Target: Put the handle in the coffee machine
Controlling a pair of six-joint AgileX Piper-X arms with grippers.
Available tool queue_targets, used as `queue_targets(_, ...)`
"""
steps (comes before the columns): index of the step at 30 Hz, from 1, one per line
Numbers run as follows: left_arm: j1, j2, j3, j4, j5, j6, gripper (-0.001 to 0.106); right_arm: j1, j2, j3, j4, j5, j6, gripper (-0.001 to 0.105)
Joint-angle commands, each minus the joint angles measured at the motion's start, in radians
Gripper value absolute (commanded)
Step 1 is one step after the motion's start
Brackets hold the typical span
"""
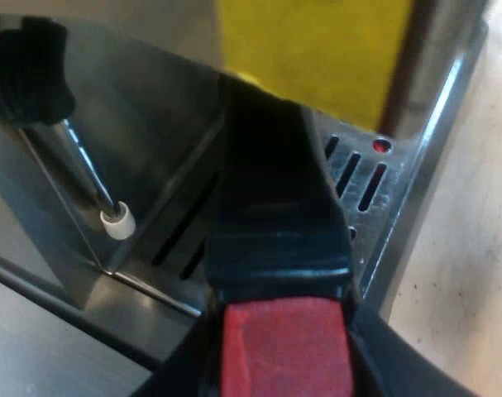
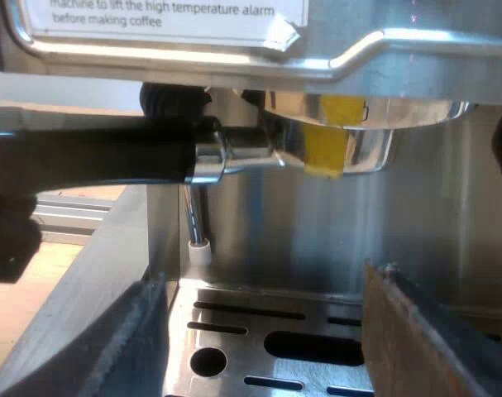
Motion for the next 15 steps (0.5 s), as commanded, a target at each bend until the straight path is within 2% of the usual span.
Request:
queue_targets(1,-0.001,-0.026,-0.027,-0.096,0.156,-0.057,0.000,-0.005,-0.004,-0.004,0.001,0.008,-0.005,0.054)
queue_targets(3,-0.001,-0.026,-0.027,-0.089,0.156,-0.057,0.000,-0.005,-0.004,-0.004,0.001,0.008,-0.005,0.054)
queue_targets(5,-0.001,-0.026,-0.027,-0.077,0.175,-0.059,0.000,-0.005,-0.004,-0.004,0.001,0.008,-0.005,0.054)
queue_targets(7,-0.001,-0.026,-0.027,-0.048,0.224,-0.059,0.000,-0.005,-0.004,-0.004,0.001,0.008,-0.005,0.054)
queue_targets(9,-0.001,-0.026,-0.027,-0.035,0.233,-0.059,0.000,-0.005,-0.004,-0.004,0.001,0.008,-0.005,0.054)
queue_targets(15,-0.001,-0.026,-0.027,0.051,0.230,0.055,0.000,-0.005,-0.004,-0.004,0.001,0.008,-0.005,0.054)
